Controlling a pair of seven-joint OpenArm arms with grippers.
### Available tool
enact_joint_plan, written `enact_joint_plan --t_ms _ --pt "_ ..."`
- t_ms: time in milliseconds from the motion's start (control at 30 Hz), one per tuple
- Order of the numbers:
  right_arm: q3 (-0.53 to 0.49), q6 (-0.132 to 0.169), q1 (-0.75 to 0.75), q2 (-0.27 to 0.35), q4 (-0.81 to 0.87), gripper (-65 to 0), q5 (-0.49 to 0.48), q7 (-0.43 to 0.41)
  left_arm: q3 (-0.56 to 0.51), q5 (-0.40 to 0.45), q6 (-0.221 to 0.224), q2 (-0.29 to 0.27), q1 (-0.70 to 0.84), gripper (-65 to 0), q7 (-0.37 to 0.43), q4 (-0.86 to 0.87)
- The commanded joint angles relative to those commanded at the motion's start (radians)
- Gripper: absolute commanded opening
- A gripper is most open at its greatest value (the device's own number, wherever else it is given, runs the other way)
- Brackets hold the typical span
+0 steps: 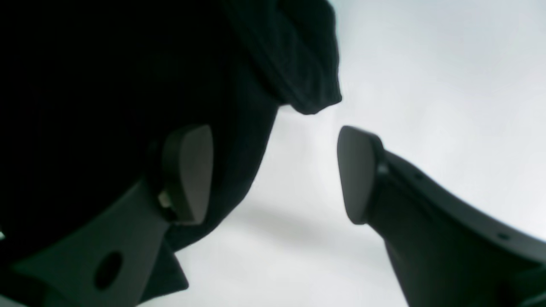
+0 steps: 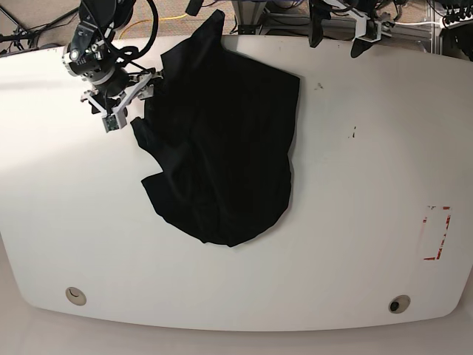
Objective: Fold the T-shirt properly
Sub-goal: 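Lower both grippers and pinch the black T-shirt's edge at two points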
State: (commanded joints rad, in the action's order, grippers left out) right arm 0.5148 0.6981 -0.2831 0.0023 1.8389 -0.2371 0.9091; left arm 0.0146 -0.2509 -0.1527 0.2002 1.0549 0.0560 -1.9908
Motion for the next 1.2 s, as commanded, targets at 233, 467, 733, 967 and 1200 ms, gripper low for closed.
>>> enact_joint_plan --t_ms 233,467,733,967,1200 --pt "-0.003 0.0 0.02 -0.005 -0.026 -28.9 -0.002 0.005 0.0 0.0 0.0 0.003 -0.044 -13.2 0.0 0.002" --pt "-0.003 0.0 0.02 -0.015 -0.025 -64.0 -0.012 0.055 0.0 0.0 0.0 0.006 -0.072 -13.2 -0.002 0.002" --pt "0.006 0.0 -0.064 -0.017 0.141 -65.0 -0.149 0.087 0.0 -0.002 0.0 0.006 -0.147 -13.2 -0.064 0.002" --pt "0.005 0.0 -0.11 -0.02 0.176 -65.0 -0.218 0.089 -0.054 -0.008 -0.003 -0.026 -0.334 -12.9 -0.376 0.002" --pt "0.005 0.0 -0.132 -0.021 0.178 -65.0 -0.219 0.089 -0.14 -0.006 -0.005 -0.058 -0.474 -12.8 -0.566 0.008"
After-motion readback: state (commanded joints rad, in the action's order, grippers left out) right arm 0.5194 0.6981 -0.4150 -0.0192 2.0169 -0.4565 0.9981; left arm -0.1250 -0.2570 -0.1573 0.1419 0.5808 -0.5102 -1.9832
